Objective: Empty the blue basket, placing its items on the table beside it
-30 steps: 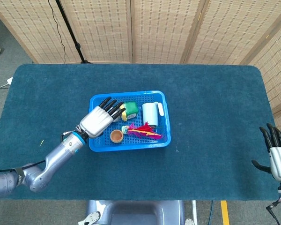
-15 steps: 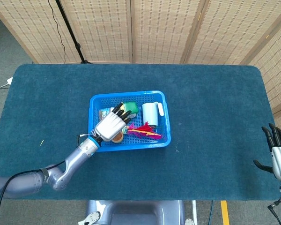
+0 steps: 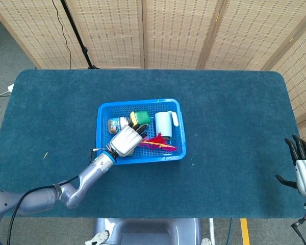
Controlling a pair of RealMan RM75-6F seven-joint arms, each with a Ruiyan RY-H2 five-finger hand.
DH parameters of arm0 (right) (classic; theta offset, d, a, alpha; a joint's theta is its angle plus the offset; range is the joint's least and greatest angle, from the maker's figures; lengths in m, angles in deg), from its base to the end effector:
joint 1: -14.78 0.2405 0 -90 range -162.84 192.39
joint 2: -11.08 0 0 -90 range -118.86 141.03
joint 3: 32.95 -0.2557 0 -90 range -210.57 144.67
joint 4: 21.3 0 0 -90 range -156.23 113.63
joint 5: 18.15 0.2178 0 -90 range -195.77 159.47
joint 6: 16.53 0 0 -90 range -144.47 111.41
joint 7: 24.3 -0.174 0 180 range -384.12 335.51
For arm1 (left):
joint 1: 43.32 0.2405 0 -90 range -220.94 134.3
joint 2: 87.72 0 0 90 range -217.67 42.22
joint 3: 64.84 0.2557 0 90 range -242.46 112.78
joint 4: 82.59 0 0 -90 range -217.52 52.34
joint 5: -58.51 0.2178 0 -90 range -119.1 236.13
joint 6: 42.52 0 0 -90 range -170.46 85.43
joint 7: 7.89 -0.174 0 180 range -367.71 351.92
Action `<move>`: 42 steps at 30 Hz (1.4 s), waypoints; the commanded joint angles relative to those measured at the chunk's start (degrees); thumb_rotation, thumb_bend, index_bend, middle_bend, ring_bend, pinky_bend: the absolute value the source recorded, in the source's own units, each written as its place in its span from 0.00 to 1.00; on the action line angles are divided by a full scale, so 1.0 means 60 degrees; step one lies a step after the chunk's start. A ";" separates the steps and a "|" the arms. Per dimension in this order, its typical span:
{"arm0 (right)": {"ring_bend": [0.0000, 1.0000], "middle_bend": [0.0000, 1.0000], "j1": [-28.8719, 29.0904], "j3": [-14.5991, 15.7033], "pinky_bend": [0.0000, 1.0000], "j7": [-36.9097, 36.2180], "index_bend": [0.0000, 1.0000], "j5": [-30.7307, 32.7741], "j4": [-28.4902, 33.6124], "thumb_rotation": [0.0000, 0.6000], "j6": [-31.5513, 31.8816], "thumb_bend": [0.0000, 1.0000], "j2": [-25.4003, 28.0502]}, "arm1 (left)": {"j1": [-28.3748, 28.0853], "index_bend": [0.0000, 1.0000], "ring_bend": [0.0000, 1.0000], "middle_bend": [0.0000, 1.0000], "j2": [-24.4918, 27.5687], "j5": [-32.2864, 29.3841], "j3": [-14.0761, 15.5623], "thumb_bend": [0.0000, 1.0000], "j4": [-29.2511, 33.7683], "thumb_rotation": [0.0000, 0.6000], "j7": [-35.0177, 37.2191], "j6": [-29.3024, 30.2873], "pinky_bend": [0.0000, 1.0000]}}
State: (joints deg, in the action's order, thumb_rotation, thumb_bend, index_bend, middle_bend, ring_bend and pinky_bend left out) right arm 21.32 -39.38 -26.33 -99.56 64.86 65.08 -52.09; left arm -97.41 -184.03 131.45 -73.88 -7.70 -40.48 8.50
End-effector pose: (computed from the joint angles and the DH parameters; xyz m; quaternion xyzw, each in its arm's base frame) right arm -0.3403 -0.2364 0.1782 0.5821 -0.3702 0.3648 0.6254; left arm -0.0607 0.3834 -0.0810 -0.8435 -0.1430 -0.3429 0.3879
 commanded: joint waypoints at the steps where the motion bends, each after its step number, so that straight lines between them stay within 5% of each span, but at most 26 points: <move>1: 0.00 0.00 0.0008 0.0002 0.00 -0.0031 0.00 0.0027 0.0015 1.00 -0.0044 0.00 0.0008 | -0.0103 0.36 0.27 0.20 -0.0054 -0.0101 0.0000 0.17 -0.0106 1.00 0.0022 -0.0217 0.36; 17: 0.00 0.00 0.0070 0.0000 0.00 -0.0137 0.00 0.0216 0.0029 1.00 -0.0326 0.00 0.0060 | -0.0538 0.41 0.31 0.25 -0.0358 -0.0489 -0.0004 0.21 -0.0641 1.00 0.0149 -0.0940 0.42; 31: 0.00 0.00 0.0101 0.0060 0.00 -0.0333 0.00 0.0196 0.0097 1.00 -0.0489 0.00 0.0158 | -0.0305 0.69 0.56 0.50 -0.0319 -0.0111 0.0262 0.64 -0.0886 1.00 0.0834 -0.0594 0.65; 42: 0.00 0.00 0.0069 0.0105 0.00 -0.0413 0.00 0.0057 0.0206 1.00 -0.0384 0.00 0.0222 | 0.0042 0.69 0.56 0.50 0.0371 0.0347 0.0170 0.65 -0.0246 1.00 0.1611 0.0142 0.65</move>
State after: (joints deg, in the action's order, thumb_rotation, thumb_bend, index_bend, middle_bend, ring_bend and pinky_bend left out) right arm 21.75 -38.77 -28.80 -99.17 66.06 62.73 -50.78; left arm -97.58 -182.73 133.02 -72.61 -10.15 -31.59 8.57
